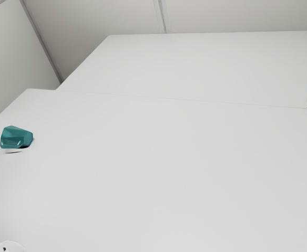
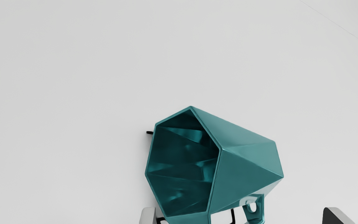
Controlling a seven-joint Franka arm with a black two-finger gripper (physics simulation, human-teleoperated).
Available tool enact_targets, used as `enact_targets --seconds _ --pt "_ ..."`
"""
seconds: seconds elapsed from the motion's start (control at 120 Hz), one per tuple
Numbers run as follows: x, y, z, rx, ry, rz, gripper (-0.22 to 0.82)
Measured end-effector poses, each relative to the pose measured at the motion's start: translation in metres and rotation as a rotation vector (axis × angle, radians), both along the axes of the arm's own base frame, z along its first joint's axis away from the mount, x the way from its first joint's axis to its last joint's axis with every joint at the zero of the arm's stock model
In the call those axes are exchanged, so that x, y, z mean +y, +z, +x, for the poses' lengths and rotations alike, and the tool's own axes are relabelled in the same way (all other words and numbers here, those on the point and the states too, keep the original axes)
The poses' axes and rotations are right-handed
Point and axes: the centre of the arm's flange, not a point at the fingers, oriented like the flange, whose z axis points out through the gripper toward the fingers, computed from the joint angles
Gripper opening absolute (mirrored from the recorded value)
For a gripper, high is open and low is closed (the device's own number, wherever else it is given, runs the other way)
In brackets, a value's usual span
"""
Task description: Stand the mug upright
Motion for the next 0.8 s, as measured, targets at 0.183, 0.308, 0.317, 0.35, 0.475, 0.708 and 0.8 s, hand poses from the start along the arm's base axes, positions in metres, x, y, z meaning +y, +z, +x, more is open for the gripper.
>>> enact_targets --seconds 0.183,0.308,0.317,0.35,0.475,0.708,0.8 --pt "-0.005 -0.013 0.015 0.003 0.013 0.006 0.58" --pt "-0.012 -0.024 0.028 -0.003 0.012 -0.005 0.58" --pt "-0.013 -0.024 0.030 -0.005 0.011 -0.007 0.58" --pt "-0.016 -0.025 0.034 -0.013 0.009 -0.012 0.58" --pt "-0.021 -0.028 0.042 -0.023 0.012 -0.024 0.58" --pt "-0.030 -0.042 0.049 -0.021 0.014 -0.064 0.58" --pt "-0.035 -0.046 0.053 -0.023 0.009 -0.078 0.58"
